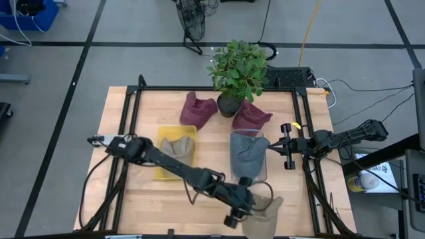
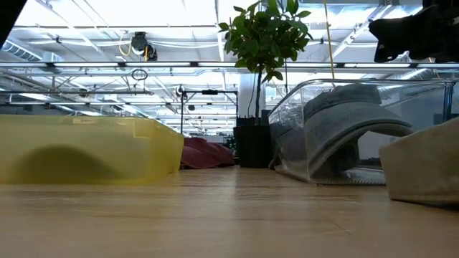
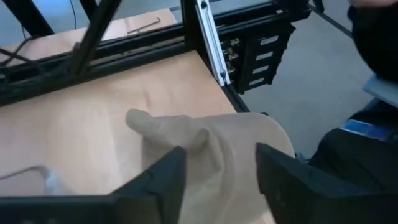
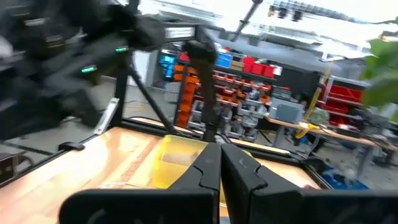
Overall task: Pick & Place hat
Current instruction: Put the brown cap into the yellow bin
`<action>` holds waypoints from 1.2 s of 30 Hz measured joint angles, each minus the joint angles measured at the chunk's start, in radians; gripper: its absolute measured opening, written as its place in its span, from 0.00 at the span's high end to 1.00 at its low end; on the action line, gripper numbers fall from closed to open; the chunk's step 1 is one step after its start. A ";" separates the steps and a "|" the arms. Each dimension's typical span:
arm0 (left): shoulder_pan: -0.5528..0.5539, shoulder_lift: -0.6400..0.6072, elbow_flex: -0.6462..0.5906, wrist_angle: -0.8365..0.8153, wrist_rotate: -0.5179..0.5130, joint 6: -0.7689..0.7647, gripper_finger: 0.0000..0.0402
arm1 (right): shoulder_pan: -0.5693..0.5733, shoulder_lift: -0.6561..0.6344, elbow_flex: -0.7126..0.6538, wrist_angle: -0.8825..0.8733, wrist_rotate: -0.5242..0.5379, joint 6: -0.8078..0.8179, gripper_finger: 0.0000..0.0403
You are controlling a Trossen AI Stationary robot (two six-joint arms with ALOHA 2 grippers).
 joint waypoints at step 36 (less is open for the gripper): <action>0.051 0.270 0.132 -0.063 0.174 -0.038 0.26 | 0.000 0.023 0.000 -0.030 0.029 0.050 1.00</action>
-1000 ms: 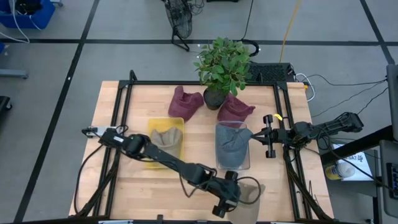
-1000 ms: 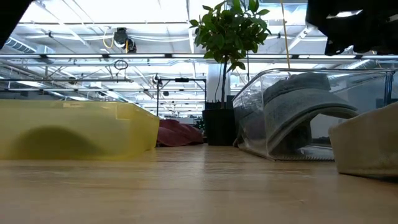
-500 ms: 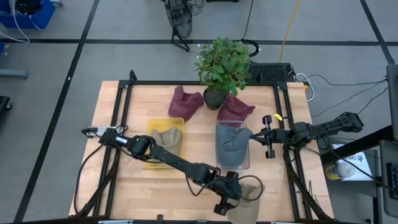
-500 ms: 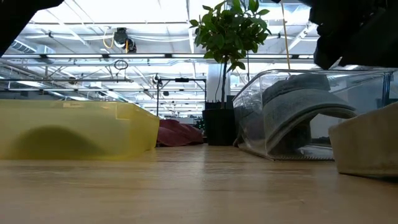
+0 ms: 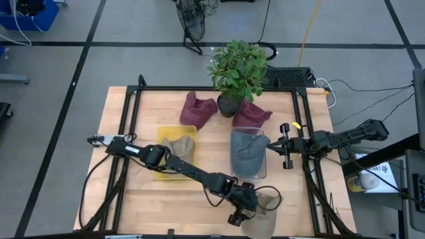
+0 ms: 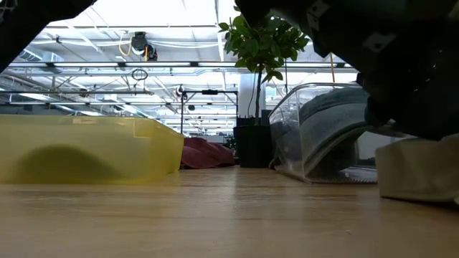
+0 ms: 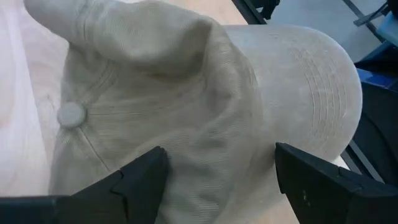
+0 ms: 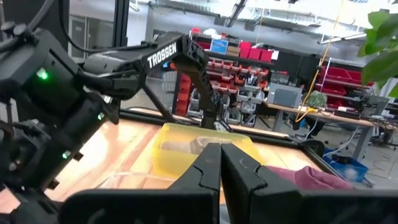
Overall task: Pick & Place hat
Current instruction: Put the brown cap into the yellow bin
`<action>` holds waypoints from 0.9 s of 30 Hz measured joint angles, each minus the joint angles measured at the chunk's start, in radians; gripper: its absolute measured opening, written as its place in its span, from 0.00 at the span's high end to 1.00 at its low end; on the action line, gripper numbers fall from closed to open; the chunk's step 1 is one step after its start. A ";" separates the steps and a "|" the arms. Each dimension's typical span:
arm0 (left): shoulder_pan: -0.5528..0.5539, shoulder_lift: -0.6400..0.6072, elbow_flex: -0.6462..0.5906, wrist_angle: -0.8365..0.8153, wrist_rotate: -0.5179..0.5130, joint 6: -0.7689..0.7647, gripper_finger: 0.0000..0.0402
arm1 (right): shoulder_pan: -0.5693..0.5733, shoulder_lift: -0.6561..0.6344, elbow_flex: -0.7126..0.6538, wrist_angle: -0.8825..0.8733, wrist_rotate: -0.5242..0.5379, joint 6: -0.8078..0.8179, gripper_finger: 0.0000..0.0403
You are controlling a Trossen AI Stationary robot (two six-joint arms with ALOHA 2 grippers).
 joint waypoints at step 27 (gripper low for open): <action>-0.102 -0.338 0.000 -0.388 -0.014 0.198 0.99 | 0.000 0.006 0.000 0.003 0.000 -0.003 1.00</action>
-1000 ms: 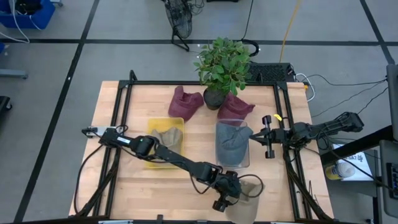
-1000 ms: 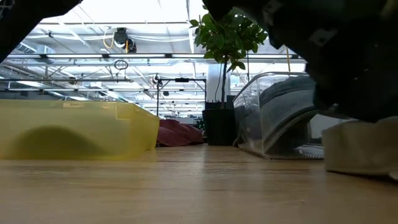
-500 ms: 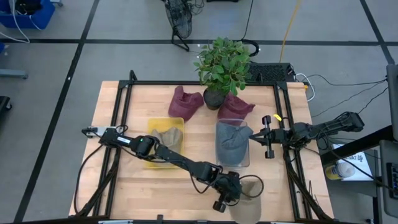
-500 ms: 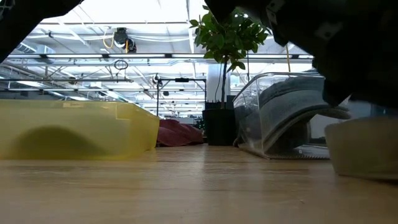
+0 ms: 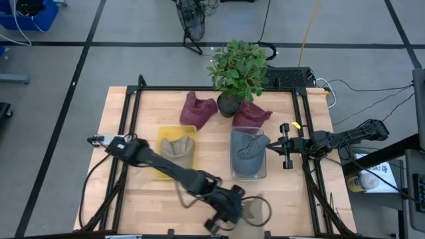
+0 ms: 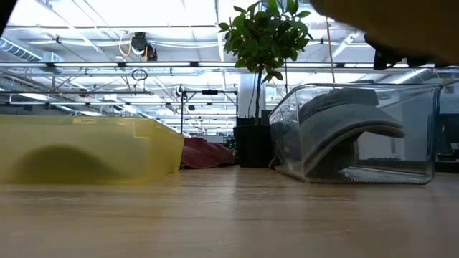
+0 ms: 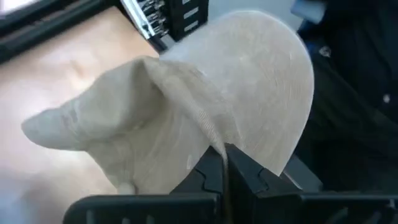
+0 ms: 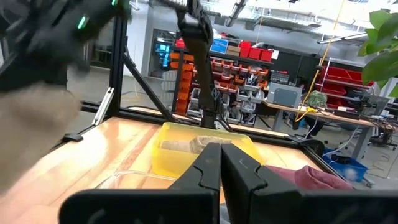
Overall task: Pick & Place hat
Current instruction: Put the brown cap into the yellow bin
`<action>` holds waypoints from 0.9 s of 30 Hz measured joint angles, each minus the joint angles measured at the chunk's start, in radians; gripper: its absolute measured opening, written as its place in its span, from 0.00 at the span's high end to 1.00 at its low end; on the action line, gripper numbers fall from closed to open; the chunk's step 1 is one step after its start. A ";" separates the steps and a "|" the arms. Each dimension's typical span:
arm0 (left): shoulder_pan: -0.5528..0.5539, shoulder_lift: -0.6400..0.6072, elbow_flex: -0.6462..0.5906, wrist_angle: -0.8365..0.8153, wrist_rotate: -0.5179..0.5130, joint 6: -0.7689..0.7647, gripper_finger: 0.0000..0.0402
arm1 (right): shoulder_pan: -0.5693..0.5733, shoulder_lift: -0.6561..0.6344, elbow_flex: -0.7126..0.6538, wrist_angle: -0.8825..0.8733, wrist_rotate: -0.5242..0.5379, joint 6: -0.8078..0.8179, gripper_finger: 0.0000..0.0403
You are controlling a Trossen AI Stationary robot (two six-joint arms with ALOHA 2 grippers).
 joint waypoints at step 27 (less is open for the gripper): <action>-0.020 -0.754 -0.609 -0.609 -0.541 0.006 0.99 | 0.000 0.002 0.000 0.000 0.000 0.012 1.00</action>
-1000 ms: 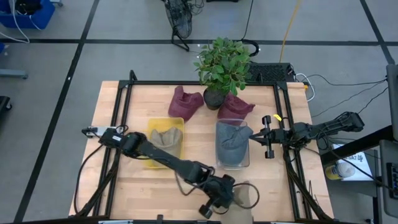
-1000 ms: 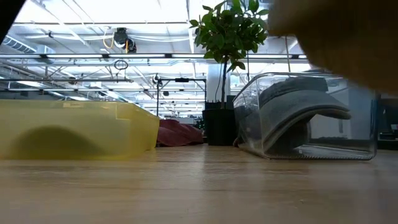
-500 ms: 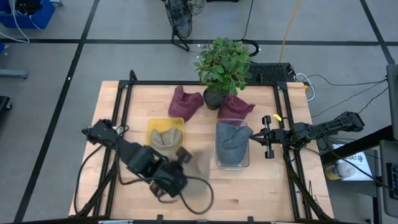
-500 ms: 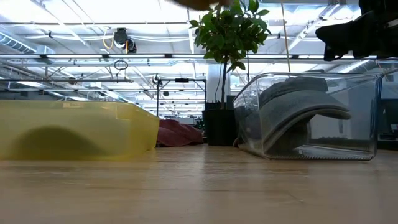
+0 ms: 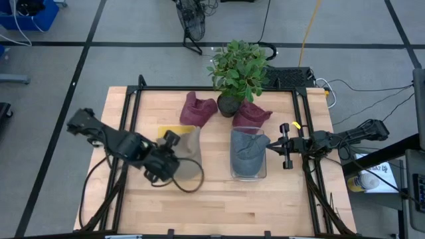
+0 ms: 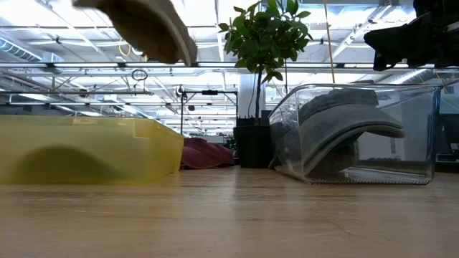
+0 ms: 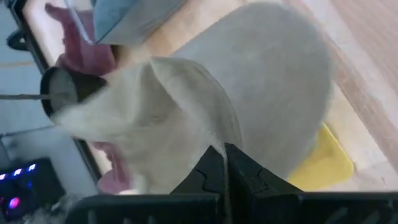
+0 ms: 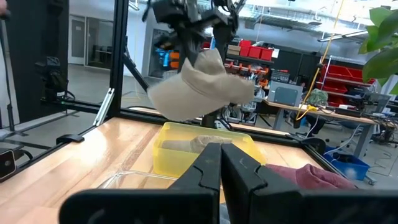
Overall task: Pick & Place hat
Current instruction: Put the brown cap into the yellow bin
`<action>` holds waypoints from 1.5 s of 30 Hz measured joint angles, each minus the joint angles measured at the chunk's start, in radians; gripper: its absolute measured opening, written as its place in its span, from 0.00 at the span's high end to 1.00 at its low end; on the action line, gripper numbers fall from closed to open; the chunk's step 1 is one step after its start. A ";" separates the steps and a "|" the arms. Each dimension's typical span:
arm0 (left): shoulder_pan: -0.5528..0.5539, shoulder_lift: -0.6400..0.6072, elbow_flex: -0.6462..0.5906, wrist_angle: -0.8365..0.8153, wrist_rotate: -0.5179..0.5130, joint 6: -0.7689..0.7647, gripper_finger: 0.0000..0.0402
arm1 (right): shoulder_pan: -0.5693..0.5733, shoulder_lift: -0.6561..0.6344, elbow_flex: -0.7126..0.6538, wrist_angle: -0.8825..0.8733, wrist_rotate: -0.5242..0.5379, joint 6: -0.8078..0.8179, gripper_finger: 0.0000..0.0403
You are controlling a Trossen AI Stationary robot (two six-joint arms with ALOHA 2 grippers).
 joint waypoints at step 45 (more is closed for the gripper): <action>0.415 -0.386 -0.928 0.696 0.328 0.391 0.95 | 0.000 0.000 0.000 0.015 0.005 -0.023 1.00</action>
